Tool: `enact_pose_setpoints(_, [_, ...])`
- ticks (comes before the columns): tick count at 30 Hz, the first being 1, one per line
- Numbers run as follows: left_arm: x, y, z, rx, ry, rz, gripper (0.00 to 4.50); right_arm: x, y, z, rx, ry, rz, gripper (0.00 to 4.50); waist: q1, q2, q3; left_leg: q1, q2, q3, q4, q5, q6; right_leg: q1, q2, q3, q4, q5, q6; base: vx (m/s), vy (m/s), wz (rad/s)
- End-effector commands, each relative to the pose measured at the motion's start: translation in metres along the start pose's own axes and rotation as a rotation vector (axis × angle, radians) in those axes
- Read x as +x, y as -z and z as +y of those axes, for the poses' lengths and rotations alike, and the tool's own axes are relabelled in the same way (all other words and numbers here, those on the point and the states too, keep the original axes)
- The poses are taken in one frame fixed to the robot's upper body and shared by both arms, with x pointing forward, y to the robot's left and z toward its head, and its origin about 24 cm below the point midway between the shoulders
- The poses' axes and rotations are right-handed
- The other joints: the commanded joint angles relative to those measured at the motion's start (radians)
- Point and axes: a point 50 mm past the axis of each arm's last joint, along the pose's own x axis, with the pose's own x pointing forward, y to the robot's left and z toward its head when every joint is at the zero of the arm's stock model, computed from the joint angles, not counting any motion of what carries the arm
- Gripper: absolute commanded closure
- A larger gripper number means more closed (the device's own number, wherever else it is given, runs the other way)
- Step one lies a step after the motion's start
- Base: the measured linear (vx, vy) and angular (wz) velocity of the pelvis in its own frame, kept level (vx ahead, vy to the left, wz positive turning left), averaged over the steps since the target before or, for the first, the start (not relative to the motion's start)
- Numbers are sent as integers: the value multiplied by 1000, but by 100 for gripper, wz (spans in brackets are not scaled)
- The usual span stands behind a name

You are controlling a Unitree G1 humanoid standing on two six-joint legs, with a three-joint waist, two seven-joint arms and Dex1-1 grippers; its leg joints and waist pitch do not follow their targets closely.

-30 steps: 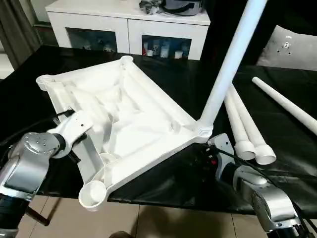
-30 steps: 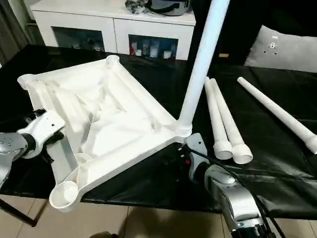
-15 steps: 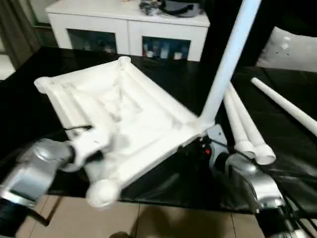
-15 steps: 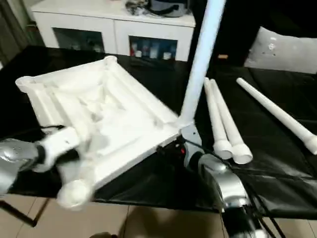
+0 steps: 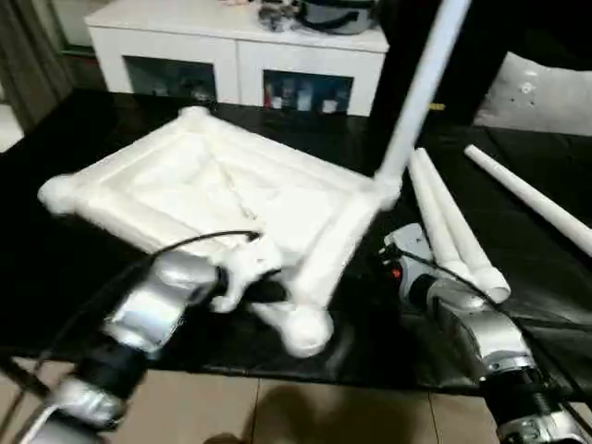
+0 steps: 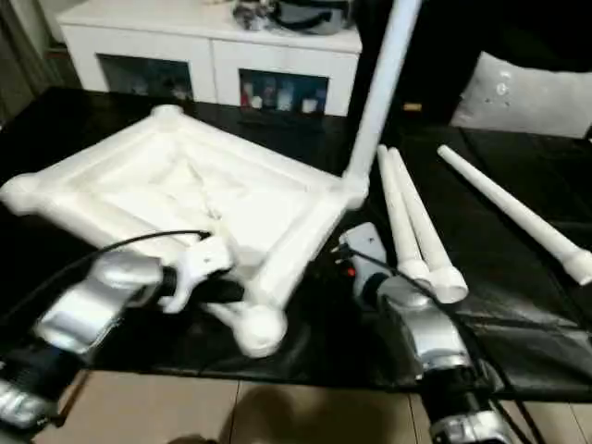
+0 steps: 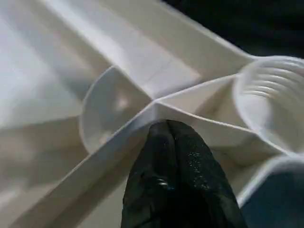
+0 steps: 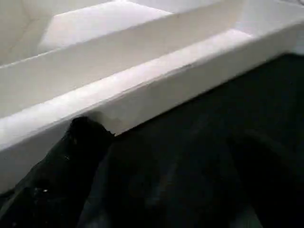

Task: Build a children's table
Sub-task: Rotate table base

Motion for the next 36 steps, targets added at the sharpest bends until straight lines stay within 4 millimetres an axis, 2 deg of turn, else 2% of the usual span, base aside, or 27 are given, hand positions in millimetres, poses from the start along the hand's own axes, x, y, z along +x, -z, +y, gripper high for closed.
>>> enact_pose_setpoints(1, [20, -8, -11, 16, 86, -41, 445, 1, -12, 0, -22, -2, -50, 0, -3, -1, -62, 21, 50, -18, -67, -247, -14, 32, -56, 39, -60, -137, -182, 0, 0, 0])
enact_pose_setpoints(2, [29, -13, -10, 33, 60, -65, 445, 0, -12, -2, -25, 8, -52, 0, -4, -2, -61, 20, 49, -17, -66, -236, -5, 32, -54, 38, -60, -125, -189, 0, 0, 0])
enact_pose_setpoints(5, [37, -18, -4, 50, -15, -91, 445, -1, -13, -4, -29, 21, -55, 0, -4, -3, -61, 21, 51, -17, -65, -241, 5, 35, -56, 37, -62, -132, -193, 0, 0, 0])
enact_pose_setpoints(7, [44, -25, 6, 57, -133, -130, 445, -3, -17, -8, -40, 47, -72, 0, -5, -7, -59, 26, 53, -17, -66, -277, 6, 32, -57, 37, -70, -190, -183, 0, 0, 0])
enact_pose_setpoints(8, [45, -26, 7, 56, -143, -136, 445, -3, -18, -9, -42, 51, -75, 0, -7, -9, -58, 23, 51, -18, -67, -291, 4, 33, -57, 36, -73, -225, -173, 0, 0, 0])
enact_pose_setpoints(9, [45, -28, 7, 52, -151, -148, 445, -4, -20, -9, -42, 56, -82, 0, -5, -12, -59, 26, 53, -19, -67, -296, 3, 32, -59, 36, -74, -240, -168, 0, 0, 0])
enact_pose_setpoints(11, [45, -32, 8, 50, -171, -187, 445, -7, -25, -12, -42, 77, -102, 0, -6, -15, -58, 23, 55, -20, -68, -287, 7, 31, -60, 35, -75, -255, -161, 0, 0, 0])
enact_pose_setpoints(12, [45, -32, 8, 47, -174, -193, 428, -7, -26, -12, -41, 80, -104, 0, -6, -14, -59, 23, 55, -20, -68, -282, 8, 31, -60, 36, -74, -249, -162, 0, 0, 0])
enact_pose_setpoints(16, [35, -38, 8, 15, -201, -281, 406, -13, -40, -20, -17, 165, -150, 0, -5, -13, -63, 20, 57, -18, -64, -217, 29, 32, -58, 35, -61, -144, -190, 0, 0, 0])
enact_pose_setpoints(18, [29, -38, 7, 21, -217, -298, 391, -14, -46, -26, 3, 223, -170, 0, -6, -12, -62, 21, 57, -18, -63, -212, 33, 31, -58, 35, -58, -133, -200, 0, 0, 0])
enact_pose_setpoints(20, [17, -39, 10, 0, -281, -340, 378, -17, -55, -32, 21, 275, -196, 0, -9, -5, -60, 22, 57, -16, -64, -222, 25, 30, -56, 36, -58, -139, -200, 0, 0, 0])
enact_pose_setpoints(23, [5, -38, 16, -52, -382, -378, 353, -21, -62, -37, 40, 327, -225, 0, -11, -7, -58, 25, 56, -15, -66, -252, 10, 28, -52, 36, -62, -175, -183, 0, 0, 0])
enact_pose_setpoints(26, [-13, -32, 27, -151, -594, -433, 330, -26, -64, -37, 68, 372, -220, 0, -14, -12, -57, 23, 54, -16, -68, -272, 2, 28, -51, 35, -66, -213, -162, 0, 0, 0])
enact_pose_setpoints(27, [-15, -31, 27, -178, -615, -442, 320, -26, -63, -37, 70, 370, -214, 0, -16, -12, -57, 22, 55, -17, -68, -268, 1, 31, -51, 35, -64, -207, -161, 0, 0, 0])
enact_pose_setpoints(30, [-18, -25, 28, -229, -667, -426, 298, -24, -60, -34, 41, 377, -157, 0, -16, -11, -57, 22, 53, -16, -67, -254, 5, 26, -49, 36, -66, -204, -150, 0, 0, 0])
enact_pose_setpoints(32, [-20, -21, 24, -207, -688, -390, 286, -21, -59, -34, 56, 382, -139, 0, -15, -18, -56, 21, 54, -17, -67, -255, 6, 25, -51, 36, -68, -223, -140, 0, 0, 0])
enact_pose_setpoints(36, [-21, -21, 18, -210, -687, -397, 252, -21, -58, -34, 60, 391, -130, 0, -14, -15, -56, 21, 54, -16, -68, -252, -2, 22, -49, 37, -68, -215, -131, 0, 0, 0])
